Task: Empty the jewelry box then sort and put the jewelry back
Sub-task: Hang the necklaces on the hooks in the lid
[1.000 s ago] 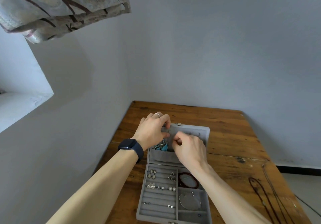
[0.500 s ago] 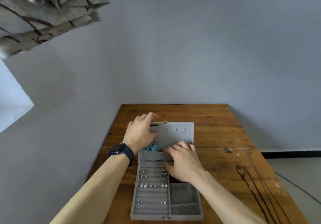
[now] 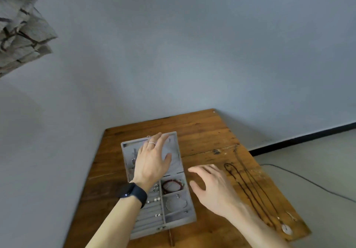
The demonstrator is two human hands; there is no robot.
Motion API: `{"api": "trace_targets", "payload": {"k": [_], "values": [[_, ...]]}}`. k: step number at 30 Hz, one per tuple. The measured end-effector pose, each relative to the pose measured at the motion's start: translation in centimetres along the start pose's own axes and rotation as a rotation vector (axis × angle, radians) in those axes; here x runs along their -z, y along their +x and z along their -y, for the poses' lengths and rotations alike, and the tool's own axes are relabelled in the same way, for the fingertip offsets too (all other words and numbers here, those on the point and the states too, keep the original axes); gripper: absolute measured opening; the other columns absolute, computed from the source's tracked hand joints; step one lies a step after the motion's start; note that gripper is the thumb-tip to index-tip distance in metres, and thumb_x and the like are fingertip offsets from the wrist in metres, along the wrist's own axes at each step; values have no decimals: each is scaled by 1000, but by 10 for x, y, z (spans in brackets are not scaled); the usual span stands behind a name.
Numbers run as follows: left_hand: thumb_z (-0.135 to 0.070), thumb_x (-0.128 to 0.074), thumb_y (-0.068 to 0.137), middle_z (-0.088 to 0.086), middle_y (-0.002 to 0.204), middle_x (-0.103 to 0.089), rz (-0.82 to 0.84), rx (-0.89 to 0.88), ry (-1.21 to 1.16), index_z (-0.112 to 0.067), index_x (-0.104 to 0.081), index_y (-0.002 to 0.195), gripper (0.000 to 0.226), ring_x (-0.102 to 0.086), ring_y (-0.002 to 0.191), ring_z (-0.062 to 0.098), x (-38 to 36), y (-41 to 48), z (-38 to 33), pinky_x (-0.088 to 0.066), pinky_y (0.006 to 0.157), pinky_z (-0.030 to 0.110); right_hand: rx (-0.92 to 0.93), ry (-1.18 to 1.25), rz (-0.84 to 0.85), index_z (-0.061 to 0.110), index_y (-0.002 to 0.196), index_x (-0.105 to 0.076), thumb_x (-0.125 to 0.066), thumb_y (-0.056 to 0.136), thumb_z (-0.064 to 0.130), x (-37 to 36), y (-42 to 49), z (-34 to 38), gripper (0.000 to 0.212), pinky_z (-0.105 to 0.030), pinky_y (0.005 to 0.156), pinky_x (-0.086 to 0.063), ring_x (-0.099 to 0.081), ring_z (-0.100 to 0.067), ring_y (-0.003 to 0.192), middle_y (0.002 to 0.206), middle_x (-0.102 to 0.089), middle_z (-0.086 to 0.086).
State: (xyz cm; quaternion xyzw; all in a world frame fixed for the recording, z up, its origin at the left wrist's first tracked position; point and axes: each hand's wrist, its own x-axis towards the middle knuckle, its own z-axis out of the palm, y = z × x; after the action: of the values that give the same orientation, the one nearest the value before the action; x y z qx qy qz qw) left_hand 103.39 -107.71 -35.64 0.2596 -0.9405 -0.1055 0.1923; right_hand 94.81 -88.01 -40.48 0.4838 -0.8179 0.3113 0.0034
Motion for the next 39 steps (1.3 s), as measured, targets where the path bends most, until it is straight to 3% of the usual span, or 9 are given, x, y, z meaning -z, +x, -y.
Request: {"api": "trace_targets", "payload": {"k": [3, 6, 12, 17, 21, 26, 30, 34, 39], "values": [[-39, -57, 97, -3, 160, -33, 28, -60, -65, -34, -32, 153, 62, -38, 141, 22, -20, -26, -36, -35, 115, 41, -118, 29, -61, 40, 132, -55, -55, 97, 45, 22, -51, -22, 35, -14, 103, -34, -43, 5, 123, 129, -54, 27], [-37, -58, 95, -5, 160, -32, 80, -151, -117, -33, -32, 153, 64, -35, 143, 20, -46, -55, -68, -31, 116, 37, -232, 21, -100, 41, 125, -59, -62, 95, 41, 38, -104, -44, 30, -6, 89, -33, -48, 4, 114, 117, -57, 30], [-43, -50, 99, -7, 165, -21, 372, -234, -121, -35, -21, 157, 65, -15, 153, 17, -99, -99, -115, -16, 125, 42, -454, -40, -219, 40, 106, -66, -83, 76, 22, 36, -182, -84, 38, -23, 70, -49, -62, -8, 87, 89, -62, 25], [-48, -42, 103, -6, 167, -12, 547, -207, -149, -36, -14, 159, 64, -5, 155, 15, -121, -107, -137, -8, 126, 41, -542, -56, -264, 38, 104, -63, -85, 71, 20, 29, -205, -100, 44, -32, 58, -53, -67, -14, 75, 86, -63, 18], [-60, -25, 103, -7, 168, 7, 672, -138, -68, -33, 0, 160, 68, 10, 154, 14, -136, -108, -134, 3, 124, 42, -598, -92, -288, 32, 103, -70, -82, 78, 29, 23, -201, -101, 28, -30, 59, -51, -69, -16, 79, 89, -67, 12], [-66, -14, 100, -11, 164, 22, 713, -113, 34, -36, 15, 157, 70, 21, 151, 12, -149, -113, -130, 12, 123, 46, -637, -145, -297, 28, 101, -71, -75, 84, 37, 13, -187, -99, 20, -31, 60, -46, -68, -21, 80, 92, -67, 7], [-67, -14, 100, -11, 165, 22, 714, -102, 49, -36, 16, 157, 71, 21, 151, 13, -151, -112, -130, 13, 122, 46, -601, -213, -279, 27, 91, -73, -83, 78, 30, 6, -183, -97, 17, -30, 49, -46, -66, -23, 67, 85, -63, 3], [-67, -14, 100, -10, 165, 23, 714, -92, 47, -36, 16, 157, 71, 22, 151, 13, -153, -112, -129, 14, 121, 46, -549, -280, -288, 25, 82, -71, -87, 73, 21, 2, -179, -93, 19, -23, 43, -34, -63, -19, 55, 80, -62, 3], [-67, -15, 100, -10, 165, 21, 702, -88, 49, -36, 14, 157, 71, 20, 152, 13, -155, -113, -130, 13, 121, 47, -683, -216, -247, 27, 94, -67, -70, 91, 29, 9, -176, -87, 5, -24, 56, -36, -64, -18, 75, 92, -61, 5]]}}
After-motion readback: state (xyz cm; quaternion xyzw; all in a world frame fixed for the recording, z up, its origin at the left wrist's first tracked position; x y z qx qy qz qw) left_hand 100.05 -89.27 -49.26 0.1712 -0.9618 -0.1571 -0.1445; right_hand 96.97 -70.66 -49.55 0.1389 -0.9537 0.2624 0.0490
